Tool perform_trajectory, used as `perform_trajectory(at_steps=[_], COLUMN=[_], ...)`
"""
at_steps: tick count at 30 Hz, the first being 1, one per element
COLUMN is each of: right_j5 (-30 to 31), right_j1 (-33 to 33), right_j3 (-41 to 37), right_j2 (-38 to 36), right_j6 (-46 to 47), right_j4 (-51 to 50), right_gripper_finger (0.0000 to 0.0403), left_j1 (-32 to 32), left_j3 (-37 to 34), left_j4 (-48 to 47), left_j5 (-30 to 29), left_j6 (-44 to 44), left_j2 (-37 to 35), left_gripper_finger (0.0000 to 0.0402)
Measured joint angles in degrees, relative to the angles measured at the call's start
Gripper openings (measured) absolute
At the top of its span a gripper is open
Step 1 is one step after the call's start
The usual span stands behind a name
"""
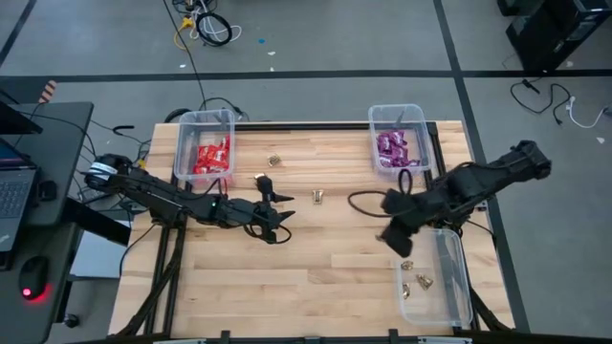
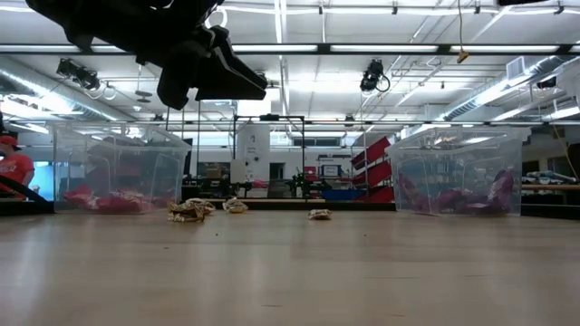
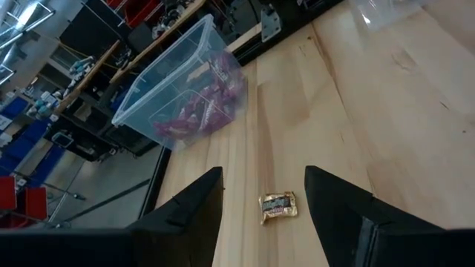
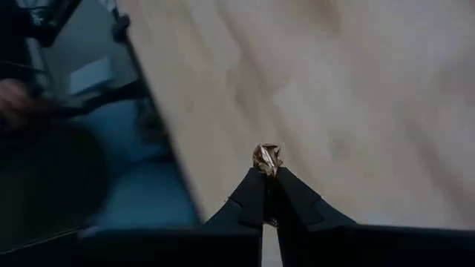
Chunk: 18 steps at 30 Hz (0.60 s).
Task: Sort candy
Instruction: Put the yellow candy into the bottom right transparent bin
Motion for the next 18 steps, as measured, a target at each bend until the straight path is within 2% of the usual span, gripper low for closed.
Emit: perform_trajectory(at_steps=[3, 9, 14, 18], right_j5=[-5.23, -11.25, -9.26, -6.07], right_j1=[2.24, 7.08, 11.2, 13.44], right_j3=[0.02, 0.02, -0.22, -3.48], right_j2=[-1.74, -3.23, -2.61, -2.49], right_j6=[11.04, 29.65, 34.55, 35.04], right_j4=[-3.89, -16.87, -26.64, -24.99], right_gripper_finger=[0.0013, 0.0013, 0.0013, 0.0011], left_j1=[0.0, 0.0, 0.0, 0.0], left_j3=[0.0, 0.0, 0.0, 0.0], left_j4=[-0.22, 0.48, 0.55, -0.36], left_j5=[0.0, -2.78, -4.84, -6.45], left_j6=[0.01, -0.1, -0.14, -0.12], left_j2=[0.0, 0.0, 0.0, 0.0], left_gripper_finger=[0.0193, 0.0193, 0.0193, 0.0193])
